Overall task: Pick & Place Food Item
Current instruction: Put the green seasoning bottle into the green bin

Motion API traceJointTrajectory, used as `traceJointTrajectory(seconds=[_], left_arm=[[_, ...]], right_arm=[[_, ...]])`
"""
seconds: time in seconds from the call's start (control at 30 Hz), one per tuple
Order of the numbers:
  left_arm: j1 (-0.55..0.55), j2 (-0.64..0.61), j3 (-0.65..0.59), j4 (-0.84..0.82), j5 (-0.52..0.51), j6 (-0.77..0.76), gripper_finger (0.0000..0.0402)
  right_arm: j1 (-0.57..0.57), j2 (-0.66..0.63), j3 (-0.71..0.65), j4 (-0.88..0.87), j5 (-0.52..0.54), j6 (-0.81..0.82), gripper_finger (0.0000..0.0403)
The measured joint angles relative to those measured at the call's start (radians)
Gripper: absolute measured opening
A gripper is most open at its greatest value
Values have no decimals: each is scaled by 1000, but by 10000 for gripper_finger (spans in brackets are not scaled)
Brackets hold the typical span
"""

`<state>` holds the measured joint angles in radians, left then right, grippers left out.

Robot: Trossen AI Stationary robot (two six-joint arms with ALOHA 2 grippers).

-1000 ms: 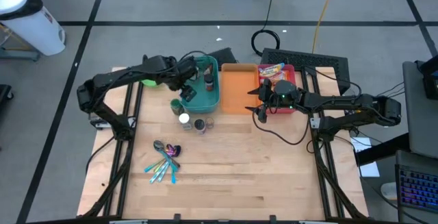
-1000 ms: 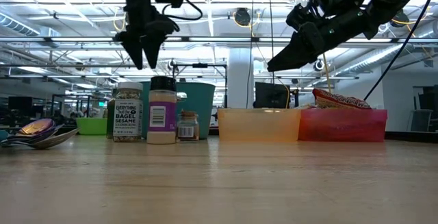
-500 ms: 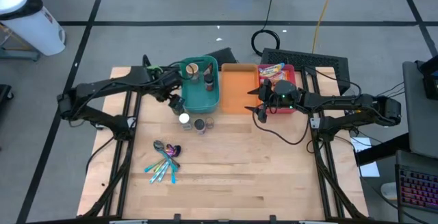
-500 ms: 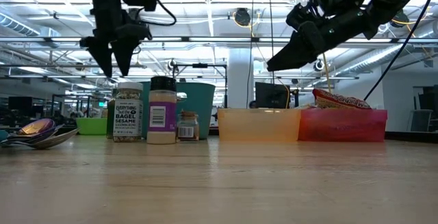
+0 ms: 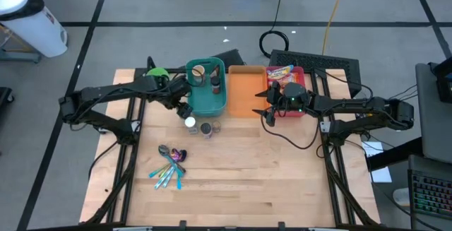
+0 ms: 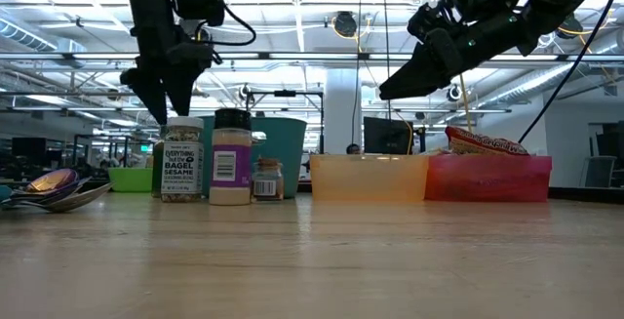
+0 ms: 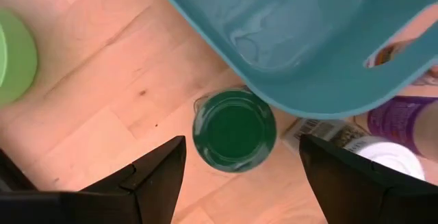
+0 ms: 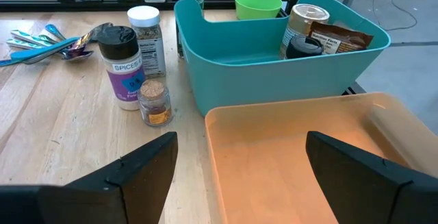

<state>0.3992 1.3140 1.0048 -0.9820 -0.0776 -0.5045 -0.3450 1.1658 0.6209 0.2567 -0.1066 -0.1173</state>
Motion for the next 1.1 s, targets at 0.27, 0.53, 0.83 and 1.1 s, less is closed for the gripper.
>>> traceJointTrajectory(seconds=[0.27,0.53,0.83,1.1], left_arm=[[5,1,-47,61,-18,-5,294],[5,1,-62,109,-14,63,294],[15,1,-62,94,-20,31,294],[16,23,-62,96,-4,25,294]], right_arm=[[0,0,0,0,0,0,318],[0,0,0,0,0,0,318],[0,0,0,0,0,1,318],[0,0,0,0,0,1,318]])
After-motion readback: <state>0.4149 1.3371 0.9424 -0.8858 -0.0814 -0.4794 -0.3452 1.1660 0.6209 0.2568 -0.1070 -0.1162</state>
